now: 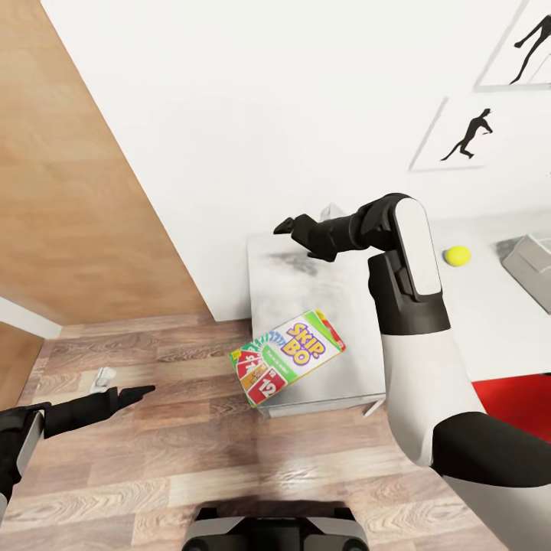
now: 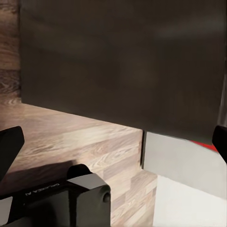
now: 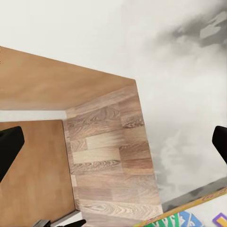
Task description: Put all the toys in the child's room - the three board games (two on the bed and one on the table), the two jigsaw puzzles on the table, and the tennis ball on the table - inside the toy box on the table in the child's room.
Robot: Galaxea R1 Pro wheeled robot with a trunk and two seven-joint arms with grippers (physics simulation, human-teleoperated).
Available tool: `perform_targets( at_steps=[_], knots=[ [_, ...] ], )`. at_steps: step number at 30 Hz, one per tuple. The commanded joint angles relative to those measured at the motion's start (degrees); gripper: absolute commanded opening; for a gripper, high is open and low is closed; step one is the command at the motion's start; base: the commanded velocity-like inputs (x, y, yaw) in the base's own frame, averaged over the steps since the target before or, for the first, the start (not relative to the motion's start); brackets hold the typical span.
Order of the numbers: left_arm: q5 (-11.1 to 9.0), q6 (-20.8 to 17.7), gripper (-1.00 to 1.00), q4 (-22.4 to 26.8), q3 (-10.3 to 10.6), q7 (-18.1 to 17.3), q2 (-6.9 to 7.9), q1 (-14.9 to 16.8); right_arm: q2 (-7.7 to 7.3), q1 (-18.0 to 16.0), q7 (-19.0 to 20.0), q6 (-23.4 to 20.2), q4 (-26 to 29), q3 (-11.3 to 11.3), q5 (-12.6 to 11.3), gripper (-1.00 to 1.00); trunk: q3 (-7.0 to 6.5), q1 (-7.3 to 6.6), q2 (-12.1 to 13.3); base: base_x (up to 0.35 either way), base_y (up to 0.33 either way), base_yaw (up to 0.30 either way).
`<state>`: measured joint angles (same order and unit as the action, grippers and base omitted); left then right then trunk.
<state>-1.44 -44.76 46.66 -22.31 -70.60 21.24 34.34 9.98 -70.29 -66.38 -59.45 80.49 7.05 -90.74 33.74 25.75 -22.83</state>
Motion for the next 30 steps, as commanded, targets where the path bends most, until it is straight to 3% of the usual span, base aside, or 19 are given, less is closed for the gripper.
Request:
perform_targets(
  at_steps=[1,23,30],
  knots=[
    [-0.1,-0.6,1.00,0.0,0.0,-0.2,0.01,0.0,0.02,-0.1,-0.6,-0.4,0.0,0.0,-0.4,1.00,-0.01,0.04,-0.1,0.000,0.000,0.000],
    [-0.1,-0.5,1.00,0.0,0.0,-0.4,0.13,-0.3,0.02,1.7,-0.2,-0.4,0.3,0.4,-0.3,1.00,-2.03,0.04,-0.1,0.000,0.000,0.000],
    [-0.1,-0.5,1.00,0.0,0.0,-0.4,0.76,-0.3,0.02,1.8,-0.2,-0.3,0.4,0.4,-0.2,1.00,-2.69,0.04,-0.1,0.000,0.000,0.000]
  ],
)
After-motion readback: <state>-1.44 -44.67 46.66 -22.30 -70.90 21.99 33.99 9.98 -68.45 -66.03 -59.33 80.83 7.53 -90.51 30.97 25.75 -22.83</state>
